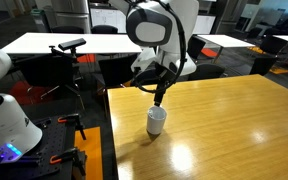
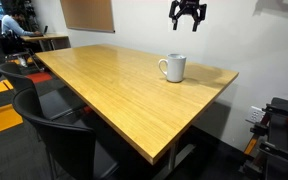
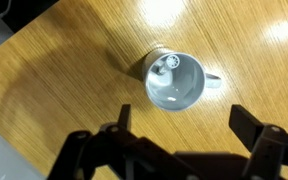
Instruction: Pick the marker in the cup and put it on the table
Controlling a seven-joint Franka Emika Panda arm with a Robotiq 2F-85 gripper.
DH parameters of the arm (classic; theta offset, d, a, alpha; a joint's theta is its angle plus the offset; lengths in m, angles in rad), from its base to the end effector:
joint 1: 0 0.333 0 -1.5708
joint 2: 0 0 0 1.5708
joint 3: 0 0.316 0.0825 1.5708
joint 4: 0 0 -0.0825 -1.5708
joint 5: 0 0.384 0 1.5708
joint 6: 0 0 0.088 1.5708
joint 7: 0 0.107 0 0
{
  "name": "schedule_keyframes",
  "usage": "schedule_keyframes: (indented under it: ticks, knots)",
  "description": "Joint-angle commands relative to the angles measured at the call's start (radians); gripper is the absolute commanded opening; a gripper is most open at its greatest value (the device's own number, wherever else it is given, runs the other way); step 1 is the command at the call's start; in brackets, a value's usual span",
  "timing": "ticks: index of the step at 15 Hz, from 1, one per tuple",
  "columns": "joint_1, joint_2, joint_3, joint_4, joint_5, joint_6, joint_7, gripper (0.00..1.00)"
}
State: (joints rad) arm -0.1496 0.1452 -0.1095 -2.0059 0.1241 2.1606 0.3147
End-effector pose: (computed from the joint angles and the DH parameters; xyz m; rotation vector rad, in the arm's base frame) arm 0.5651 -0.1431 0.3867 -2.8981 0.9622 -0.0128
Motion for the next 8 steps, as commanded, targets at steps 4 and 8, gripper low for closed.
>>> schedule_keyframes:
  ticks: [4,8]
  knots:
    - [0.013,0.011,-0.012,0.003,0.002,-0.002,-0.002,1.00]
    - [0.014,0.026,-0.010,-0.001,0.007,0.006,-0.001,1.00]
